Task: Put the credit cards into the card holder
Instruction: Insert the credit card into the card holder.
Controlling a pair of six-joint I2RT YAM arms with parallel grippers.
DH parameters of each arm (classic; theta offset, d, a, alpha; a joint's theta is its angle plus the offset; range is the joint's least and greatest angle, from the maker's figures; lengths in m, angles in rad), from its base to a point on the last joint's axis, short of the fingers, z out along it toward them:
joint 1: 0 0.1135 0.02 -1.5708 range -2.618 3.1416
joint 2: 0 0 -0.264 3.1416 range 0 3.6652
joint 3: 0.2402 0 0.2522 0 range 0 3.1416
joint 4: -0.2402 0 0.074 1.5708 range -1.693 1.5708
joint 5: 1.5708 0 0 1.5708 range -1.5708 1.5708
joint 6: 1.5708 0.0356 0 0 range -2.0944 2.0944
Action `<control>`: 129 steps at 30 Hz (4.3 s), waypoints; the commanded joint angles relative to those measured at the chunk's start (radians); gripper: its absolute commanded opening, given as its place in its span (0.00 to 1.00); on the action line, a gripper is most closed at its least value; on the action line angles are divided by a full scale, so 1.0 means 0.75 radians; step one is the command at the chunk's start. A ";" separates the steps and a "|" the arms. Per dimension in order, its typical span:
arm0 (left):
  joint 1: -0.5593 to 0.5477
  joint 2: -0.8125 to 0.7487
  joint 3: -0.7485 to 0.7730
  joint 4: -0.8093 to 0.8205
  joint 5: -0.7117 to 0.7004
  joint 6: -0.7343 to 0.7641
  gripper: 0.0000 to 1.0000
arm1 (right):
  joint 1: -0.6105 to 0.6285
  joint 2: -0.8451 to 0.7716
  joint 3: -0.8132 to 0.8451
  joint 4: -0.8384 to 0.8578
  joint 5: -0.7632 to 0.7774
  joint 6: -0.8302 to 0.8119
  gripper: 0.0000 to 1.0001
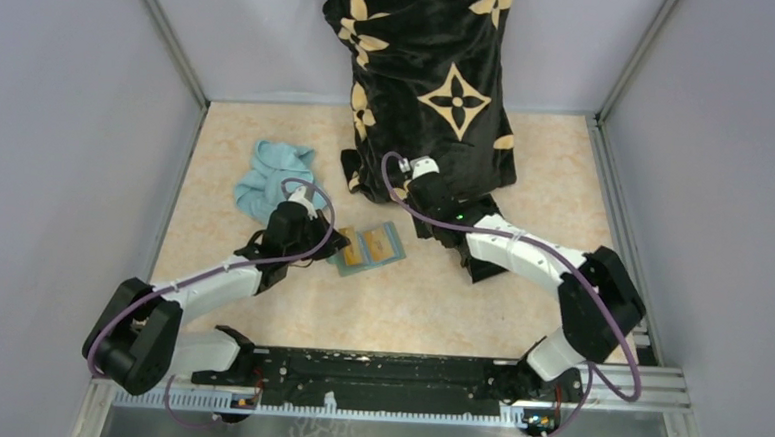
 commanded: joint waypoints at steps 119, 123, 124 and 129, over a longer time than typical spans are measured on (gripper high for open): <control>0.007 -0.006 -0.074 -0.158 -0.132 0.000 0.00 | 0.043 0.471 -0.039 0.915 -1.103 0.634 0.22; 0.007 -0.030 -0.075 -0.185 -0.149 -0.005 0.00 | 0.054 0.487 -0.036 0.920 -1.101 0.635 0.22; 0.006 -0.042 -0.075 -0.199 -0.157 -0.007 0.00 | 0.054 0.486 -0.033 0.918 -1.099 0.635 0.22; 0.007 -0.132 -0.054 -0.308 -0.240 -0.025 0.00 | 0.055 0.499 -0.010 0.861 -1.075 0.602 0.23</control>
